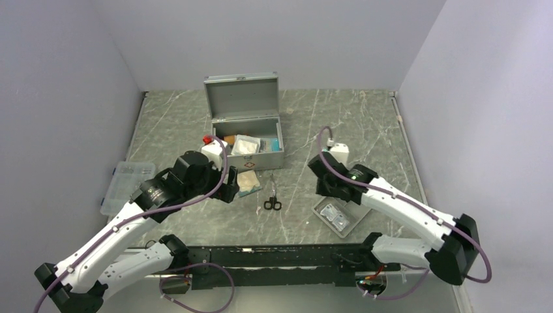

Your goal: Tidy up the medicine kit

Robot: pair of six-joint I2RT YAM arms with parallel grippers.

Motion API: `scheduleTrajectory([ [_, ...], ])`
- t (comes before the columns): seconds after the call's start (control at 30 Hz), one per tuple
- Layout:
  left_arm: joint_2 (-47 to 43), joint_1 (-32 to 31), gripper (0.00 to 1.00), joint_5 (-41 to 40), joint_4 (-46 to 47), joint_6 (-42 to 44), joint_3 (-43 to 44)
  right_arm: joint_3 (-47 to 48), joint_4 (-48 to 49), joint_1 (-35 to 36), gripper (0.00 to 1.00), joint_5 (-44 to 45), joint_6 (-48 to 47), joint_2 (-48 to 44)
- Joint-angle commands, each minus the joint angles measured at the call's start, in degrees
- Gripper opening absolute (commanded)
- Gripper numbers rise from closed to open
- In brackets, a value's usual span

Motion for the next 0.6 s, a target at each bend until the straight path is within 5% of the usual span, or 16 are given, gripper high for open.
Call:
scheduleTrajectory([
  [0.0, -0.76, 0.75, 0.99, 1.62, 1.98, 1.44, -0.69, -5.82, -8.06, -5.02, 0.25, 4.72, 12.93, -7.17],
  [0.23, -1.33, 1.48, 0.99, 3.79, 2.07, 1.79, -1.17, -14.31, -7.92, -13.72, 0.25, 5.93, 19.03, -14.84],
  [0.57, -2.38, 1.81, 0.99, 5.70, 2.51, 1.88, -1.69, -18.55, 0.04, -26.11, 0.23, 1.28, 14.80, -11.66],
])
